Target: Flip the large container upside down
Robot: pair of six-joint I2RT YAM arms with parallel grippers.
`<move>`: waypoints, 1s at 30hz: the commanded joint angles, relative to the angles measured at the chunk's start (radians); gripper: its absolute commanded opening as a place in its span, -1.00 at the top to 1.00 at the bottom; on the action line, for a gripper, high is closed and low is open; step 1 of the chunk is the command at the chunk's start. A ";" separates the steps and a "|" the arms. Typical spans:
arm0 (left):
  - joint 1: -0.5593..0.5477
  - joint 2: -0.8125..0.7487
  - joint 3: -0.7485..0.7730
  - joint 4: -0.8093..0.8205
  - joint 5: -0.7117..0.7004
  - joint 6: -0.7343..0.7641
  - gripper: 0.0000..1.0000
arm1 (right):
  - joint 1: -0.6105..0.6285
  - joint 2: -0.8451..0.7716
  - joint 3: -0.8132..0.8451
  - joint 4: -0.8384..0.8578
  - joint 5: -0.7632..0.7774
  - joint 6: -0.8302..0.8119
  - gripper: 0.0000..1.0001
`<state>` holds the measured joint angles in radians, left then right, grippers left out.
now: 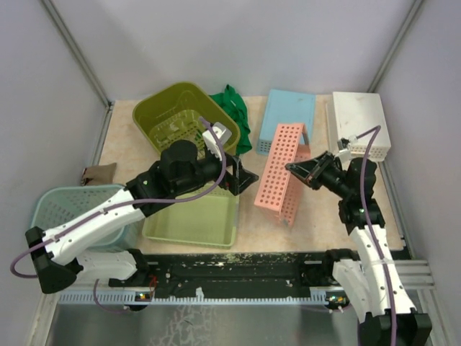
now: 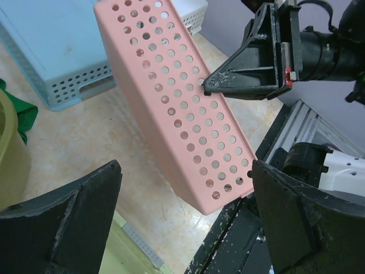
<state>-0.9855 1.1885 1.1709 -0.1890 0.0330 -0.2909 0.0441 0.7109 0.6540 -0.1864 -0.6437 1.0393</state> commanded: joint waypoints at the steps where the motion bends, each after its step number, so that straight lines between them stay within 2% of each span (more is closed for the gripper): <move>1: 0.005 -0.035 0.022 -0.031 -0.028 0.010 -0.99 | 0.008 -0.048 -0.105 0.365 -0.122 0.214 1.00; 4: 0.006 -0.025 0.016 -0.017 -0.013 0.005 -0.99 | 0.007 -0.073 -0.233 0.614 -0.143 0.381 1.00; 6: 0.007 -0.016 0.011 -0.001 0.004 -0.001 -0.99 | 0.008 -0.085 -0.290 0.703 -0.150 0.448 1.00; 8: 0.007 -0.007 0.006 0.016 0.016 -0.006 -1.00 | 0.007 -0.093 -0.314 0.710 -0.161 0.460 1.00; 16: 0.006 0.034 0.022 0.029 0.053 -0.001 -0.99 | 0.008 -0.143 -0.354 0.535 -0.200 0.385 1.00; 19: 0.007 0.044 0.020 0.036 0.066 -0.004 -0.99 | 0.008 -0.159 -0.401 0.560 -0.207 0.396 1.00; 25: 0.007 0.059 0.027 0.039 0.080 -0.006 -0.99 | 0.004 -0.150 -0.540 0.774 -0.209 0.513 1.00; 30: 0.006 0.062 0.021 0.041 0.085 -0.008 -0.99 | -0.031 -0.153 -0.577 0.795 -0.259 0.500 1.00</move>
<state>-0.9829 1.2469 1.1706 -0.1806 0.0982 -0.2920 0.0380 0.5621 0.1040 0.5163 -0.8429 1.5433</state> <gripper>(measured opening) 0.997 0.028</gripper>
